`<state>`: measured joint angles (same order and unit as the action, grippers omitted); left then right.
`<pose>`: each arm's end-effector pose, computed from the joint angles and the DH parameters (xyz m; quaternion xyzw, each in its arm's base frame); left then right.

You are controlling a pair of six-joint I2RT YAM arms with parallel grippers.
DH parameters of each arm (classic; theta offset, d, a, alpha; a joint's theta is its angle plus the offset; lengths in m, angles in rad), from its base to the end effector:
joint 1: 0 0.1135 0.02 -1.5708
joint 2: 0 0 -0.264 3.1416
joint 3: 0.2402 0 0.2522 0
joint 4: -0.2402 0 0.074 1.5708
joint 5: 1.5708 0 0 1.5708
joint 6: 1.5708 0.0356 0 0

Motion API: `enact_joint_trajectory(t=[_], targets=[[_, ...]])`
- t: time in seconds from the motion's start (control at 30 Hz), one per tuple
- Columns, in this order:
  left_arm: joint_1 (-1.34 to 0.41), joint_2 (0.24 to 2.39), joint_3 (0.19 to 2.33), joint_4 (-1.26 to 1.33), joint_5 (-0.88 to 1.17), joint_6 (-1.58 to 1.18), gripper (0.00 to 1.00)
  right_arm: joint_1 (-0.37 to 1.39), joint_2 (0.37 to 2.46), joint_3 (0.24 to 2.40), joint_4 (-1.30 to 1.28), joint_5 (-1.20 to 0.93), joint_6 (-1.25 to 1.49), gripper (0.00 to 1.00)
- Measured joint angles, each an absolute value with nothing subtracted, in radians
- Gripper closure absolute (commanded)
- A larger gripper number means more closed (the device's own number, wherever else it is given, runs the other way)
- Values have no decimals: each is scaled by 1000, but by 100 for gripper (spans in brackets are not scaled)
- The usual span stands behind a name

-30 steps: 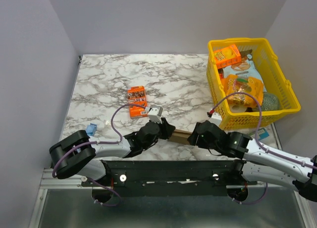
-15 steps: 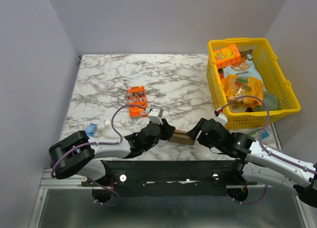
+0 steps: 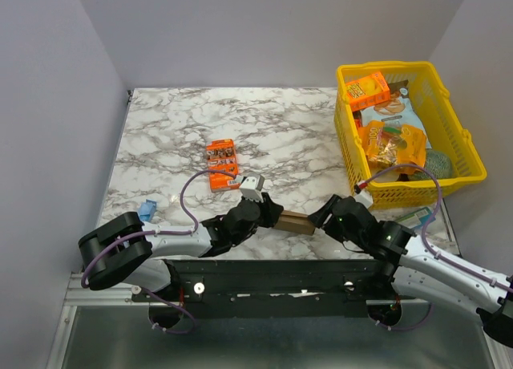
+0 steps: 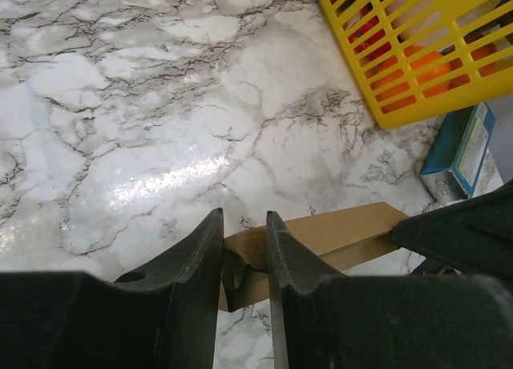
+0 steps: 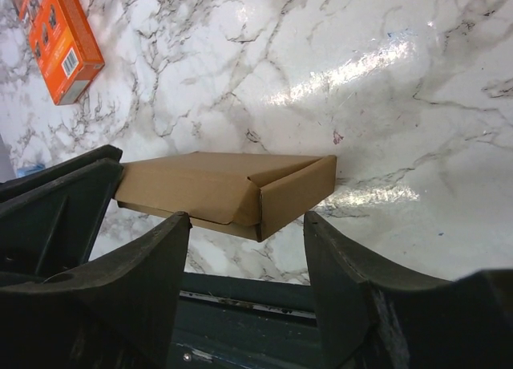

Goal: Fold the paper box

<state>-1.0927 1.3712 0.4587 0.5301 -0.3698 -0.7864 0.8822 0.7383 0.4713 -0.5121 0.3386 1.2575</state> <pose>0.1331 -0.2289 0.1752 0.0225 0.8206 -0.3544 0.4477 0.1066 0.1109 0.2088 0.2335 0.8814 0.2587 0.3189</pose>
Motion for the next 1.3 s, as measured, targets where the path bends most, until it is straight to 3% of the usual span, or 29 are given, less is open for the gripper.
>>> enact_joint_trajectory(t=[0.13, 0.43, 1.3], targets=[[-1093, 1371, 459, 530, -373, -786, 71, 882, 722, 452, -487, 339, 1260, 38], [-1095, 1372, 461, 526, -375, -786, 71, 883, 636, 418, -466, 316, 1275, 33], [-1105, 1372, 465, 515, -393, -785, 71, 875, 675, 407, -432, 357, 1291, 33]])
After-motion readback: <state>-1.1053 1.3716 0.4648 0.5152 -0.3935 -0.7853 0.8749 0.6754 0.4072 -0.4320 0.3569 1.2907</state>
